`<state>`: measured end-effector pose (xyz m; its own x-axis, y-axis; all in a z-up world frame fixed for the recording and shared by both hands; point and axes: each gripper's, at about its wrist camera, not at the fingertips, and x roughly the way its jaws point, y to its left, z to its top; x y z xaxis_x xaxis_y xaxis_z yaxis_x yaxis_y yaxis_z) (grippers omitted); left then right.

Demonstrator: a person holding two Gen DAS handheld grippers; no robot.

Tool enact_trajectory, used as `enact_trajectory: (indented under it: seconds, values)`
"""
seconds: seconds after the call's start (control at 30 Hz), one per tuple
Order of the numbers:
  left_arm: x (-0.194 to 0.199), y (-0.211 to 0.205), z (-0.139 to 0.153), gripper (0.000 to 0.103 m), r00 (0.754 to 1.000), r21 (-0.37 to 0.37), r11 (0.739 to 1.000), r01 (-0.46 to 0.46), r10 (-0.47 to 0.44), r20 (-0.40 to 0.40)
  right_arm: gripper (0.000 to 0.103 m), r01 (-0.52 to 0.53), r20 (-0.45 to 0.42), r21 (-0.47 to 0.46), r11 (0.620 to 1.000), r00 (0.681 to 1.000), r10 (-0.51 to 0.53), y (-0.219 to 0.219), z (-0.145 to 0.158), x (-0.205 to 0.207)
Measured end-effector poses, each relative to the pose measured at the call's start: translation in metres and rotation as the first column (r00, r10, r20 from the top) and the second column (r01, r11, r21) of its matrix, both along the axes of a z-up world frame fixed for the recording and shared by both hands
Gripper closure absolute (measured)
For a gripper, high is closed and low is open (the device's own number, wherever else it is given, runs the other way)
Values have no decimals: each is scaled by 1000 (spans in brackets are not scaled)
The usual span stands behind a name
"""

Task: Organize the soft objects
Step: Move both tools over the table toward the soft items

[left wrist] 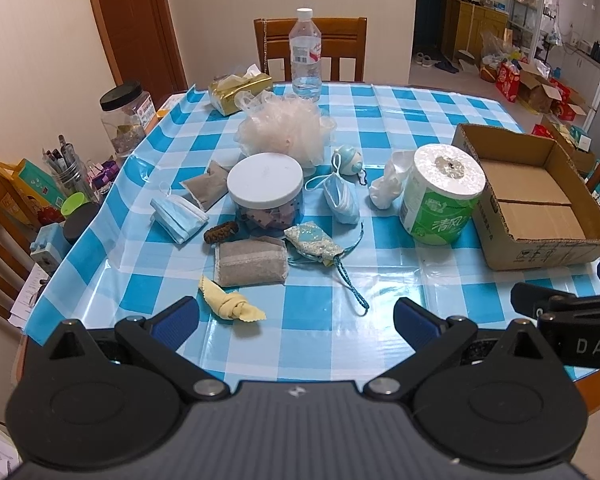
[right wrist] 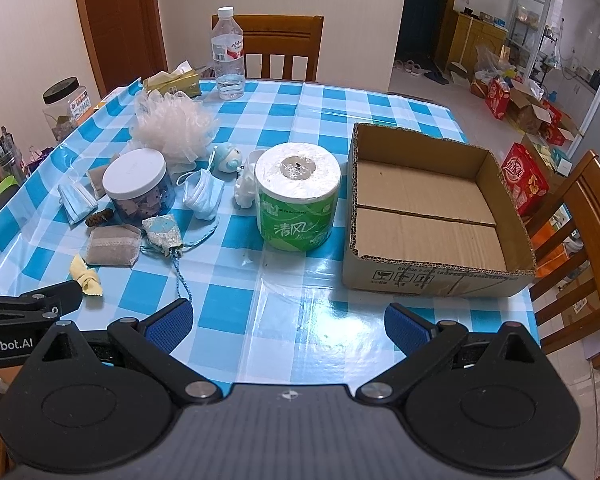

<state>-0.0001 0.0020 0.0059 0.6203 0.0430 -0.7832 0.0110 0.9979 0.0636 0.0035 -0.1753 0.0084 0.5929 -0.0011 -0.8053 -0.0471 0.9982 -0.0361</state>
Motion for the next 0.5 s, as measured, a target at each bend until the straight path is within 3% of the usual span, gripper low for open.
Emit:
enact_trajectory:
  seconds: [0.5]
  values:
    - [-2, -15, 1, 1, 1000, 13, 1000, -1, 0, 8, 0, -26, 9, 14, 1000, 1000, 26, -12, 2, 0]
